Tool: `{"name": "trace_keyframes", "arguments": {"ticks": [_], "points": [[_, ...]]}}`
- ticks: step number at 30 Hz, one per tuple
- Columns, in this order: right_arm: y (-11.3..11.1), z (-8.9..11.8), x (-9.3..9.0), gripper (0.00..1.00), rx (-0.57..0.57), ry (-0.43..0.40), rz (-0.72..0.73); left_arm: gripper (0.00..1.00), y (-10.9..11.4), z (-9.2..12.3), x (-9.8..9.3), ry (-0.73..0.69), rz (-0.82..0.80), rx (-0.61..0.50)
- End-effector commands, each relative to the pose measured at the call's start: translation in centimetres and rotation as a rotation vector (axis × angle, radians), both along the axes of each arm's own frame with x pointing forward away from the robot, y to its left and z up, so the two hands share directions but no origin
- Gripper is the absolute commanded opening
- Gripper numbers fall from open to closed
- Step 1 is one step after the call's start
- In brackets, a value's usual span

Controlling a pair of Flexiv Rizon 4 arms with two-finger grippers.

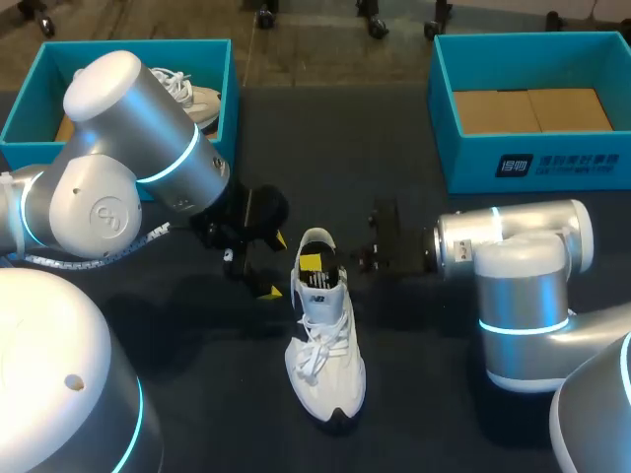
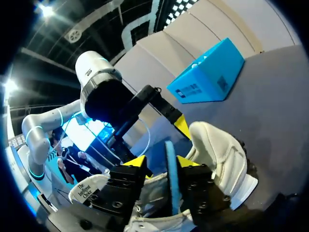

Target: Take the shoe out of the shoebox, open the shoe tongue, remove and reinsert the insole, then place the shoe into the shoebox

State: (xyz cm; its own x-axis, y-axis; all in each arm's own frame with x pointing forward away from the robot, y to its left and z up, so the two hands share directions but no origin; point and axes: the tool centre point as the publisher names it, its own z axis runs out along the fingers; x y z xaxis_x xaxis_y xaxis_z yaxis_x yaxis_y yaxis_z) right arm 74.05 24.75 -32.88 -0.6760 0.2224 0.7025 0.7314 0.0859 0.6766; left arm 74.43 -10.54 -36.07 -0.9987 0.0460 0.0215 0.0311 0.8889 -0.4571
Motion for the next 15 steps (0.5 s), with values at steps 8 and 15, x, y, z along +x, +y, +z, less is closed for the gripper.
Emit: {"name": "trace_keyframes", "arguments": {"ticks": [8, 15], "points": [[-0.1, -0.3, 2.3, 0.00, -0.009, 0.031, 0.040, 1.00, 0.0, -0.1, 0.0, -0.001, -0.001, -0.001], [-0.2, -1.5, 1.4, 0.00, -0.011, 0.084, 0.031, 1.00, 0.0, -0.1, 0.0, -0.001, -0.001, -0.001]]}}
